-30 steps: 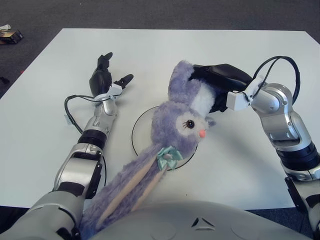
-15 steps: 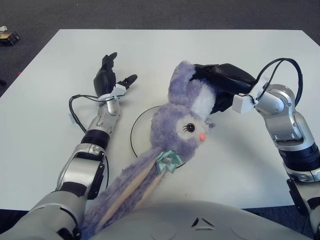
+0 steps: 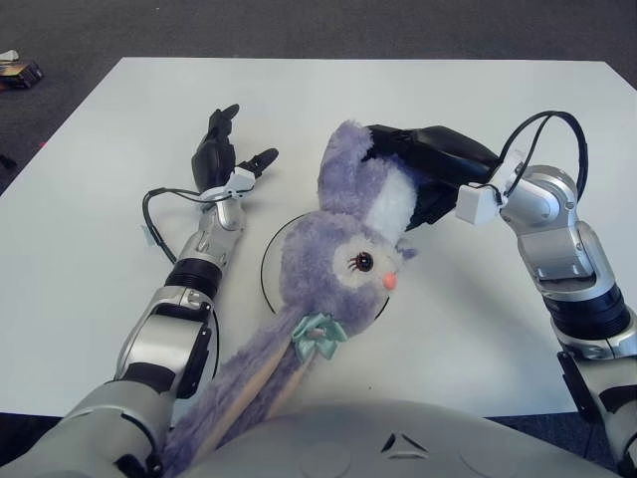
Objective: Put the doll into the plate.
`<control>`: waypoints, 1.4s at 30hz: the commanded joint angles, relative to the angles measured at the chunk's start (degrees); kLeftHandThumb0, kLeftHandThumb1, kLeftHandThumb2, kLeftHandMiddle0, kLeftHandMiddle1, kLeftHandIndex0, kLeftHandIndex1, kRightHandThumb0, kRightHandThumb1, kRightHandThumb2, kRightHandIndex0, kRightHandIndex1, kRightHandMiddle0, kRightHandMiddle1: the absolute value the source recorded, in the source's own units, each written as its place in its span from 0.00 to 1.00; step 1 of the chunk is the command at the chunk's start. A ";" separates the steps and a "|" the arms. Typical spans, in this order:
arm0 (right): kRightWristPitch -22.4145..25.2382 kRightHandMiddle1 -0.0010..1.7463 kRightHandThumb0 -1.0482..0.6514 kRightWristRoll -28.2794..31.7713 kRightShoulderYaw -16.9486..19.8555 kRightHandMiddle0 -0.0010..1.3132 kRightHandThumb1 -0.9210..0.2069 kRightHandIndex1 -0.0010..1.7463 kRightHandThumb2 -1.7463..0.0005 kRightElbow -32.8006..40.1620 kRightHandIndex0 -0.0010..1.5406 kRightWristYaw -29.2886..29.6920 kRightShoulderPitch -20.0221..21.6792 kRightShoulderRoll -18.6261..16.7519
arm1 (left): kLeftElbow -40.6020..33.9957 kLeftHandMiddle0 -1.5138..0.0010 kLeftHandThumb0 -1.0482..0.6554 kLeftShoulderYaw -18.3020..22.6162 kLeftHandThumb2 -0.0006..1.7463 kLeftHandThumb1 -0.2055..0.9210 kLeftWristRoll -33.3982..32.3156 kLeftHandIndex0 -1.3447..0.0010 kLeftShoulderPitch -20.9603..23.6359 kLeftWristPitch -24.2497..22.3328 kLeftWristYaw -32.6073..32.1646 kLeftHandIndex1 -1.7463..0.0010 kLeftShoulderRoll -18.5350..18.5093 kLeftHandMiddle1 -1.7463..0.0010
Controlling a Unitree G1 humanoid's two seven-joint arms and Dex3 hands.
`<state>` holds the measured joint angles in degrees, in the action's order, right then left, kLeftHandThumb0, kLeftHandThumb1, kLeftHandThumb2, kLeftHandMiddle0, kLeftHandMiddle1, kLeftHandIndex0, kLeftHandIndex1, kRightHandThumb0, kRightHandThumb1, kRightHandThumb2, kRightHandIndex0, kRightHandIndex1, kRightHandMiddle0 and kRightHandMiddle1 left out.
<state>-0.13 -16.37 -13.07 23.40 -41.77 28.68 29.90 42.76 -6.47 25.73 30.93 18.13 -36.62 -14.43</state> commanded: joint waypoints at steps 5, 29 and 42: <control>-5.91 0.75 0.61 2.68 -0.43 0.18 0.04 0.55 0.77 -3.06 0.20 -0.85 3.15 0.43 | -1.51 0.65 0.50 -0.42 0.09 1.00 0.32 0.77 -1.01 0.17 0.85 0.61 0.35 1.00; -21.61 0.04 0.67 8.89 -1.08 0.39 0.17 0.00 0.63 -15.26 0.10 -2.73 6.20 0.04 | -5.94 0.67 0.45 -0.17 0.12 1.00 -0.56 0.79 -2.96 -0.37 5.49 0.64 0.80 1.00; -17.82 0.02 0.65 8.69 -1.24 0.41 0.12 0.00 0.66 -12.98 0.10 -4.35 7.20 1.22 | -8.13 0.68 0.46 -0.21 0.12 1.00 -0.44 0.79 -3.96 -0.61 6.13 0.64 1.01 1.00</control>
<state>-18.76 -7.48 -14.11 9.58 -45.55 35.13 30.58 35.74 -6.89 25.19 27.90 17.86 -30.93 -13.38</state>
